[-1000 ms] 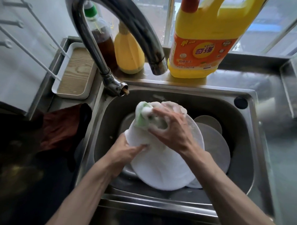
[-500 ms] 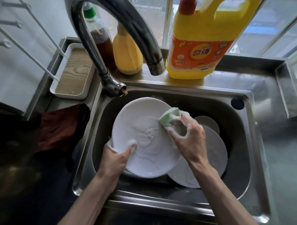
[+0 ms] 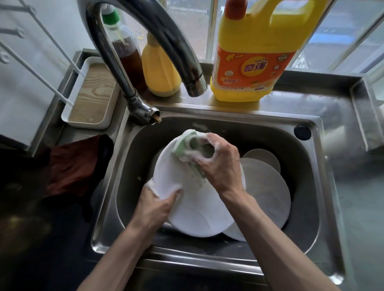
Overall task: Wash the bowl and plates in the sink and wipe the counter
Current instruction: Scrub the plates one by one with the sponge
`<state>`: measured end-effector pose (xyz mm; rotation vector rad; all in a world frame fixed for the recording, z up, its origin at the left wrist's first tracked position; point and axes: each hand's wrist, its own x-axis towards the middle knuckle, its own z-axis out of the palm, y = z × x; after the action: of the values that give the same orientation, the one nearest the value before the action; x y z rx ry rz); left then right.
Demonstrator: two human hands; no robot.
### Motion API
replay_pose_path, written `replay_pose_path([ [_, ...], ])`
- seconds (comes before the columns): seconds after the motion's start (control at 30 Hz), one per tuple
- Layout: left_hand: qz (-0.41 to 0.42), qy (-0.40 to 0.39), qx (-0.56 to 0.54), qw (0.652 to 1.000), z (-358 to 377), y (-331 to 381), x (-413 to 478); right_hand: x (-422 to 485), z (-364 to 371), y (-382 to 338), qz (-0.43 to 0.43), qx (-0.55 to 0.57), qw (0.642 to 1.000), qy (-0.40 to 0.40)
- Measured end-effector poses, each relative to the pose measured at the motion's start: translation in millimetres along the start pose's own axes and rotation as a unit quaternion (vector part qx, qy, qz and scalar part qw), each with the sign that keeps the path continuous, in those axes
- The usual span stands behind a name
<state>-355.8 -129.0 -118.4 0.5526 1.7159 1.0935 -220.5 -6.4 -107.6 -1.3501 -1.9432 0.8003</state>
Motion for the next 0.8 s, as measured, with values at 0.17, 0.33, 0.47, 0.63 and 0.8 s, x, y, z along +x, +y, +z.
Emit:
replay_pose_path([
  [0.17,-0.012,0.028,-0.042,0.999,-6,-9,-6,-5,-4,31,0.061,-0.063,0.992,0.094],
  [0.33,-0.020,0.069,-0.090,0.993,-7,-9,-4,-33,-9,48,0.091,-0.121,0.982,0.109],
  [0.47,-0.031,0.041,-0.107,0.993,-3,-9,-9,-34,-12,47,0.158,-0.011,0.984,0.086],
  [0.63,-0.067,-0.098,-0.051,0.992,-13,7,-10,-13,-28,45,0.138,0.072,0.988,0.021],
  [0.8,-0.038,-0.059,-0.032,0.997,-26,22,11,-3,-44,49,0.093,0.055,0.991,-0.082],
])
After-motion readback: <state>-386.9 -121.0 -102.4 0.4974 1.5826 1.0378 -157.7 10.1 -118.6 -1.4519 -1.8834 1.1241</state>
